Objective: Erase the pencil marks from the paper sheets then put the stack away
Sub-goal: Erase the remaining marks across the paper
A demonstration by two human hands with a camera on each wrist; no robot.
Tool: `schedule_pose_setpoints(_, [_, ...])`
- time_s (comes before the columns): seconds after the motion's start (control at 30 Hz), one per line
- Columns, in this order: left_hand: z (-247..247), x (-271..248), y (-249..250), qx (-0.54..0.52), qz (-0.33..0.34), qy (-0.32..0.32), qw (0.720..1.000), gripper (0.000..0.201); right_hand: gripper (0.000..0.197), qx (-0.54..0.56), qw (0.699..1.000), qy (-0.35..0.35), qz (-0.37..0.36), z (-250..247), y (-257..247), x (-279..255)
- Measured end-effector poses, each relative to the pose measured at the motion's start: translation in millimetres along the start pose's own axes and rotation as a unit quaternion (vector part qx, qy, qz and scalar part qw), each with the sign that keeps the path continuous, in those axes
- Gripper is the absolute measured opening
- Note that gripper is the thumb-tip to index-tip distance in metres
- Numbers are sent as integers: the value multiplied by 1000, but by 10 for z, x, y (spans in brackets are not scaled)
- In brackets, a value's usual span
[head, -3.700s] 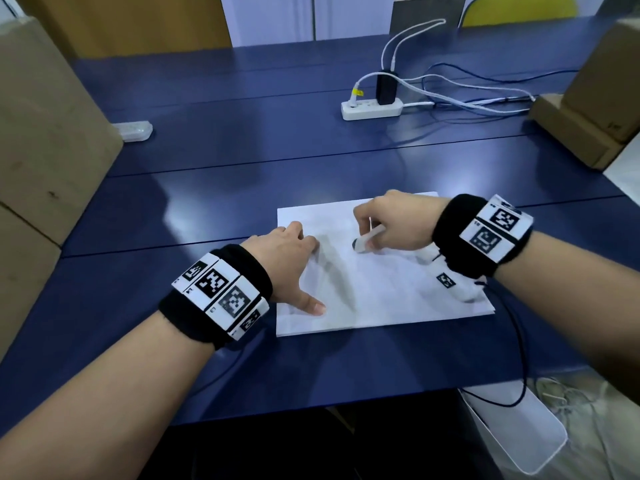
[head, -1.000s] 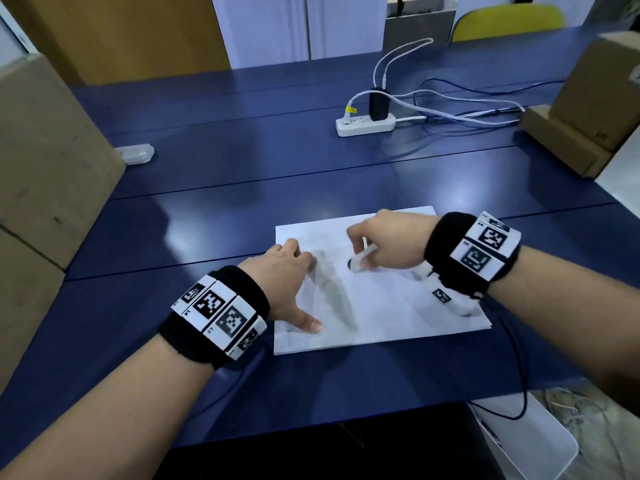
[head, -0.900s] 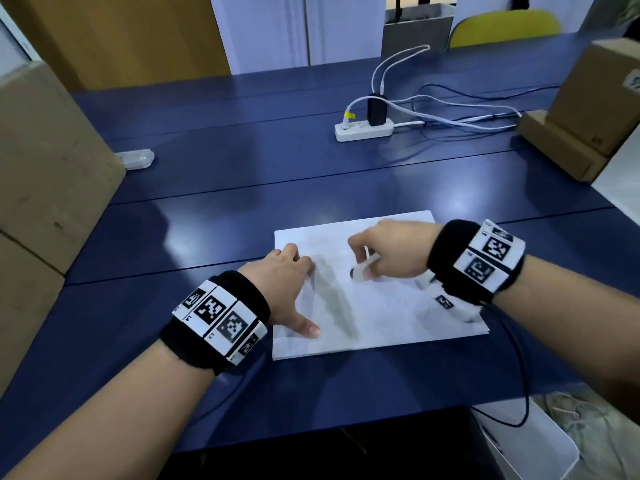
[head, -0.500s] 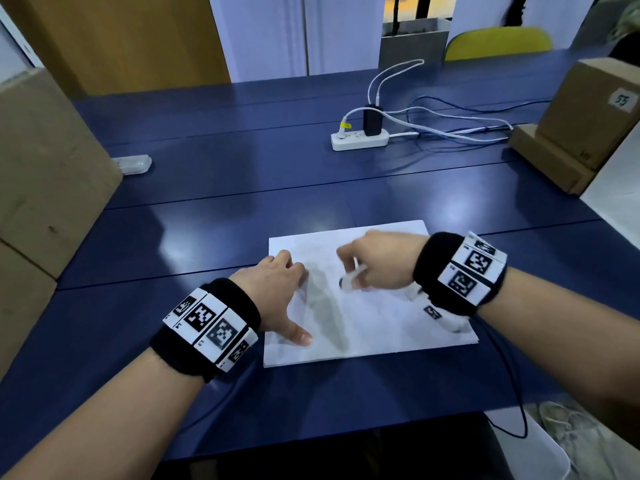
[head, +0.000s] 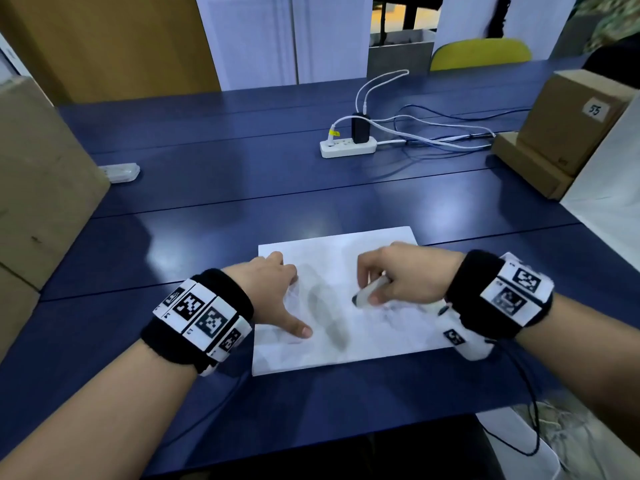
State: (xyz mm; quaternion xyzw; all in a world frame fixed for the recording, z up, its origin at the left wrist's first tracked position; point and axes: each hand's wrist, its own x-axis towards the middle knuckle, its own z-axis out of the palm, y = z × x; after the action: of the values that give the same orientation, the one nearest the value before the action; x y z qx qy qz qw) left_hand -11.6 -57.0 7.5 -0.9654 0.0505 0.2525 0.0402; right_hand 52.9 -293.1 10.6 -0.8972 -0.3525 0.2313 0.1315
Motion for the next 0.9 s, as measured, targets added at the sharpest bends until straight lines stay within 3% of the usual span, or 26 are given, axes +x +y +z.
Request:
schedule_pose_setpoints(0.13, [-201, 173, 115, 16, 32, 74, 997, 92, 14, 54, 995, 79, 39, -229, 302, 91])
schedule_pose_setpoints(0.23, [-303, 397, 251, -17, 63, 112, 992, 89, 9, 53, 993, 92, 58, -290, 422, 221])
schedule_pose_setpoints(0.4, [-247, 642, 328, -46, 73, 94, 992, 98, 10, 11, 994, 81, 72, -255, 476, 461])
schedule_pose_setpoints(0.67, [-202, 691, 302, -51, 76, 88, 992, 98, 12, 3, 995, 91, 28, -331, 419, 676])
schedule_pose_setpoints(0.73, [-200, 700, 305, -44, 75, 88, 992, 99, 7, 2, 998, 67, 14, -318, 408, 618])
schedule_pose_setpoints(0.83, [-211, 708, 317, -32, 74, 84, 993, 102, 8, -14, 999, -43, -17, -252, 320, 473])
schedule_pose_setpoints(0.9, [-218, 715, 324, -34, 72, 84, 993, 102, 8, -39, 998, -50, -28, -260, 267, 474])
